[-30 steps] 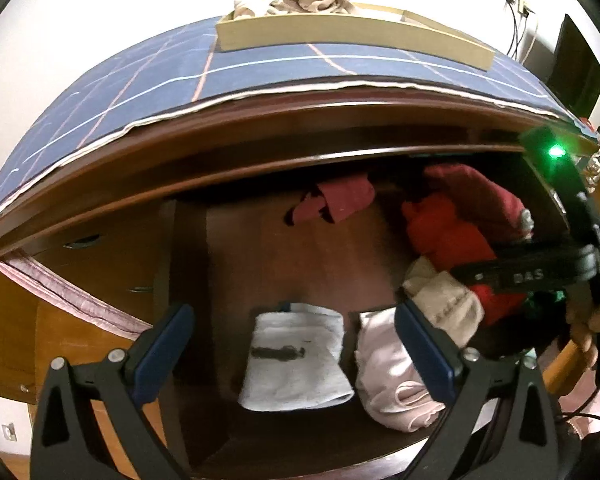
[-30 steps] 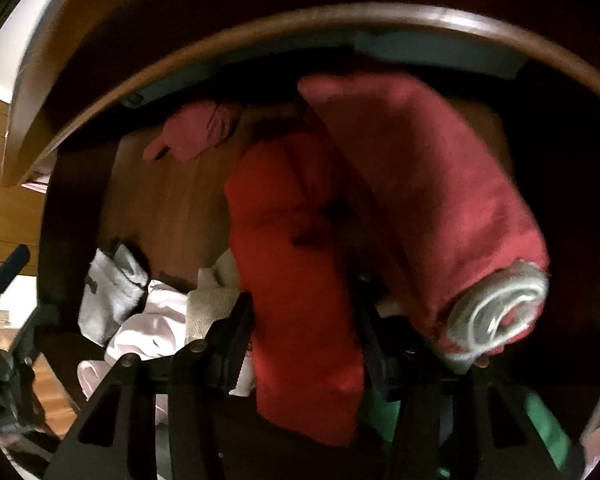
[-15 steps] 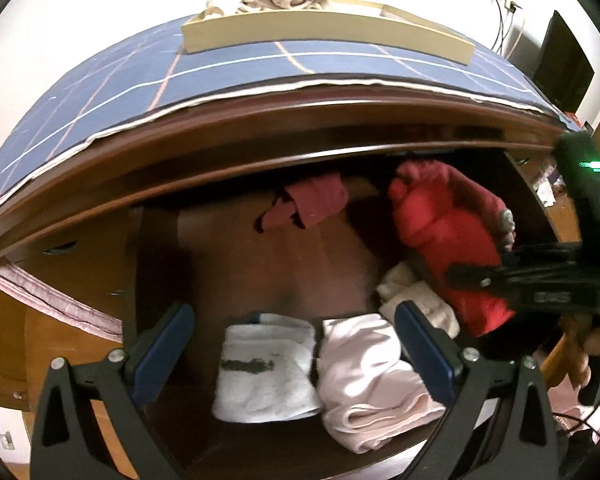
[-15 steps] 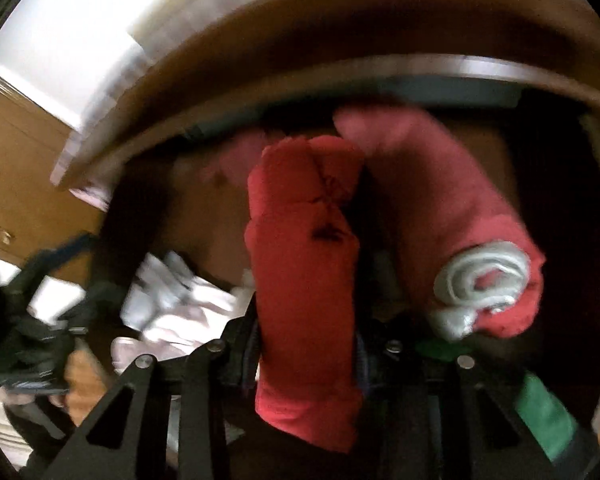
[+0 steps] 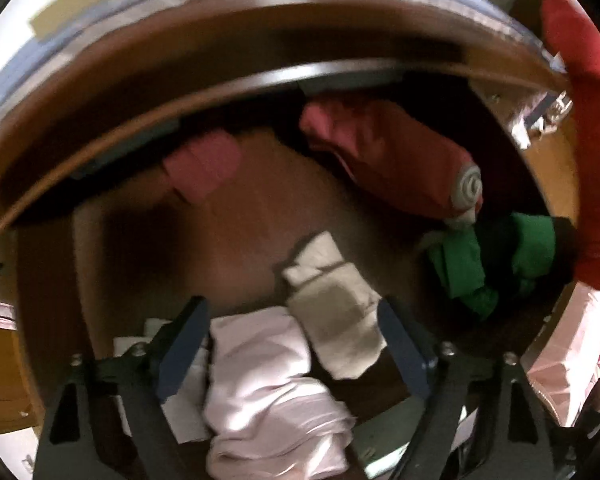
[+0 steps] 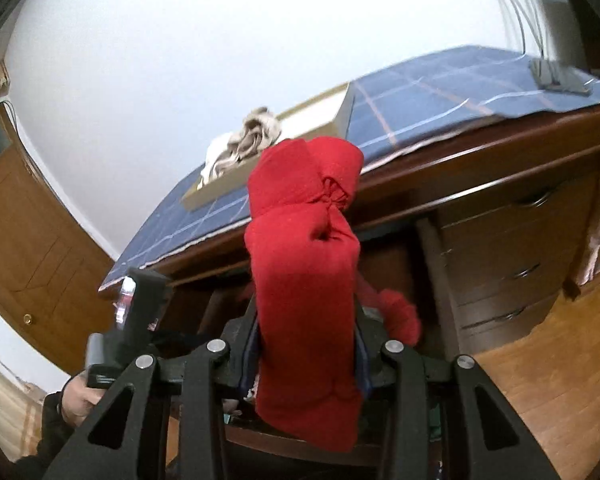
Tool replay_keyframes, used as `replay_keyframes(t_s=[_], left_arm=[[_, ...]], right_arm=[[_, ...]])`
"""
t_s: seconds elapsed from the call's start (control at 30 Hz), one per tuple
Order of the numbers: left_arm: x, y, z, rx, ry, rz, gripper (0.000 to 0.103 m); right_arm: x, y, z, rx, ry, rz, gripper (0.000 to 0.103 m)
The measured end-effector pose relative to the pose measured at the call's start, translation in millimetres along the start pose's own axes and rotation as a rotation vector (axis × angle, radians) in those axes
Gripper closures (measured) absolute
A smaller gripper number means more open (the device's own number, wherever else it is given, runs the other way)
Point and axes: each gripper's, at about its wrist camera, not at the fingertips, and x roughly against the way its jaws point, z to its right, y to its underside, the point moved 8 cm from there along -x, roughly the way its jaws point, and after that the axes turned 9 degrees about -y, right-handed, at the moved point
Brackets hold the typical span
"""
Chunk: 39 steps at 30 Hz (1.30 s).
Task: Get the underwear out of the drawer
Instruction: 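Grasp the red rolled garment in the drawer with the right gripper, then grasp the beige knit sock with left gripper while right gripper lifts the red garment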
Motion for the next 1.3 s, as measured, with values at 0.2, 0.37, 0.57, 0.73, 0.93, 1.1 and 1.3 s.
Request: replay_keyframes(t_s=[0.2,0.37,0.57,0.73,0.93,1.1,1.3], left_arm=[[-19,-1,14,-0.017,-0.018,-0.109,0.023],[-28,-8,14,-0.002,-0.015,-0.17,0.023],[-42,-6,24,-0.053,-0.005,-0.207,0.025],[-43,-5,31,-0.126,-0.012,-0.187,0.047],[-39,-7,27,-0.106,0.054,-0.138,0.071],[-13,-20,8,-0.049,0.029,0.061,0.071],[44,-32,-20,0.063,0.005,0.314,0.071]], right_arm=[[11,1,-6,0.003,-0.026,0.033,0.063],[16,9,-2,0.011,-0.038,0.034,0.063],[23,10,1,-0.008,-0.039,0.047,0.063],[22,12,-3,-0.013,-0.047,0.042,0.062],[24,14,-6,-0.016,-0.051,0.043,0.062],[26,13,-4,-0.028,-0.049,0.063,0.062],[26,14,-7,-0.032,-0.049,0.072,0.062]])
